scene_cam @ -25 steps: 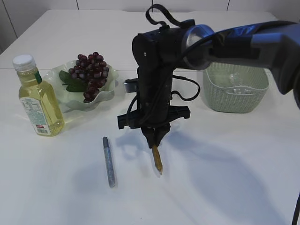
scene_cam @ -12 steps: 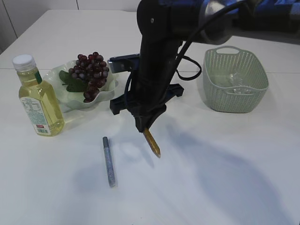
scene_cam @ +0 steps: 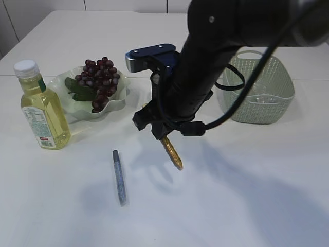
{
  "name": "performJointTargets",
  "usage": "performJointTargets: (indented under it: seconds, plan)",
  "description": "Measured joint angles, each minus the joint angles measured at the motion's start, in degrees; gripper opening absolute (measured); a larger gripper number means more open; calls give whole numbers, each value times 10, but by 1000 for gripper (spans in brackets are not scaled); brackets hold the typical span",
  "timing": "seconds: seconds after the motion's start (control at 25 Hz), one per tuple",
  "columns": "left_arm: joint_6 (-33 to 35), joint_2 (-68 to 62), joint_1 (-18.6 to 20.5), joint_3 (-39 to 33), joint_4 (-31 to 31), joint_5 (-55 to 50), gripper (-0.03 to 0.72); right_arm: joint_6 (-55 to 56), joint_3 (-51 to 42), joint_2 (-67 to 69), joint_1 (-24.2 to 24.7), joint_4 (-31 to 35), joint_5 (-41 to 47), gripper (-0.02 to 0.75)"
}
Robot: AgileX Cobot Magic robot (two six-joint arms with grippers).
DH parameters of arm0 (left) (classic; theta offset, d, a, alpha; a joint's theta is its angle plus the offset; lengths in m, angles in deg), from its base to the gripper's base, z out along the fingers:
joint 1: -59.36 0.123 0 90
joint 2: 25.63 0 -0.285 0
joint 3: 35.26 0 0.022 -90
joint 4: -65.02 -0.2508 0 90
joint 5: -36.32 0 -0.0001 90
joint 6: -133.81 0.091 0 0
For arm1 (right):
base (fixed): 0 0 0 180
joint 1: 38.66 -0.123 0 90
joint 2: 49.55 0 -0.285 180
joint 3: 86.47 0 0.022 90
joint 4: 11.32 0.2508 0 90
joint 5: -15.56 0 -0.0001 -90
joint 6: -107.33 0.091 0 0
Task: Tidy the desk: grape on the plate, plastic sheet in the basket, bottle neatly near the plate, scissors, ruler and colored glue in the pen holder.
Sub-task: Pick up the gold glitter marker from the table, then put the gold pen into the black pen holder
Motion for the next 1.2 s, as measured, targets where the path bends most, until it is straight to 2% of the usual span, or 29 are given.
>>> performJointTargets:
  seconds: [0.2, 0.32, 0.84, 1.08, 1.2]
  plan:
    - [0, 0, 0, 0, 0, 0, 434, -20, -145, -94, 0, 4, -183, 101]
    - [0, 0, 0, 0, 0, 0, 434, -24, -191, -121, 0, 4, -264, 101]
    - [0, 0, 0, 0, 0, 0, 434, -26, -200, -122, 3, 7, -561, 100]
    - [0, 0, 0, 0, 0, 0, 434, -26, -200, -117, 38, 8, -693, 100]
    - [0, 0, 0, 0, 0, 0, 434, -26, -200, -98, 53, 10, -725, 100]
